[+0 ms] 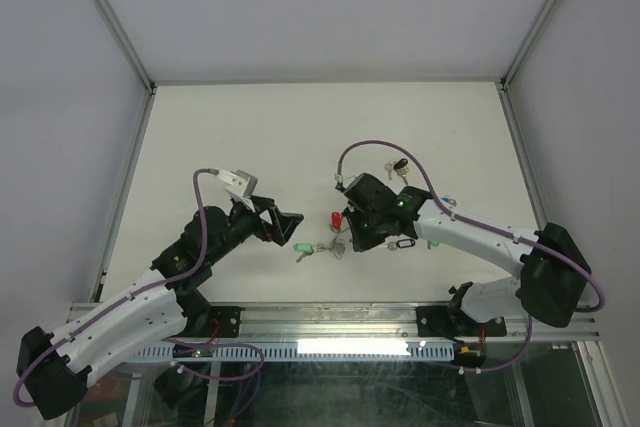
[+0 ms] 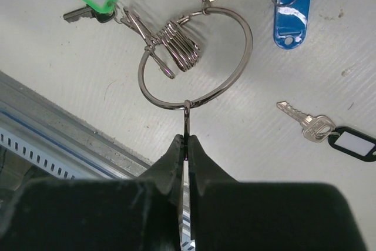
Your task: Put the keys on the keyring
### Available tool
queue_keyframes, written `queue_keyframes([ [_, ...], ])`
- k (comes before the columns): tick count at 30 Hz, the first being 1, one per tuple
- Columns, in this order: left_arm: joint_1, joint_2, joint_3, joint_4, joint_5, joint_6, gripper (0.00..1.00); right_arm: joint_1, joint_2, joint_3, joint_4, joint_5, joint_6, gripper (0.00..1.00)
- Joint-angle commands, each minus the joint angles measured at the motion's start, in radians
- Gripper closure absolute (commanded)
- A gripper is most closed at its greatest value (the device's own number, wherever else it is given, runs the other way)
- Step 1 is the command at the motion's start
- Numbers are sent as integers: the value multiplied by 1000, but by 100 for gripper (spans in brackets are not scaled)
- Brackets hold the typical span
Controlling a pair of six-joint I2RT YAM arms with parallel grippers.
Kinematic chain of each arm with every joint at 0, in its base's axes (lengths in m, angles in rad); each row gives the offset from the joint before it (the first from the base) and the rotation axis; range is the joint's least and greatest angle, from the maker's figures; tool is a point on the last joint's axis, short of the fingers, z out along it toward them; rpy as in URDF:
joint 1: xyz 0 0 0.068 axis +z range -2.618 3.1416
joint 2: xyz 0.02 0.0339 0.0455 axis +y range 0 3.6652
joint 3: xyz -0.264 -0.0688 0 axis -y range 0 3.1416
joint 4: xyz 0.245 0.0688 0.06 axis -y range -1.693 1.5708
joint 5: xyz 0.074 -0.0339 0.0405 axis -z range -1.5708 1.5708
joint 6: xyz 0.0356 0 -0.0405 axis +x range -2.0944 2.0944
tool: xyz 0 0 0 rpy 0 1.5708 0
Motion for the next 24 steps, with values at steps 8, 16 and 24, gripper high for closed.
queue_keyframes([
  [8, -310, 218, -99, 502, -152, 147, 3, -73, -119, 80, -108, -118, -53, 100],
  [16, -371, 267, -198, 817, -66, 406, 1, -90, -151, 169, -204, -134, -74, 100],
  [24, -381, 333, -153, 829, -1, 630, 1, -93, -157, 264, -302, -162, -91, 100],
])
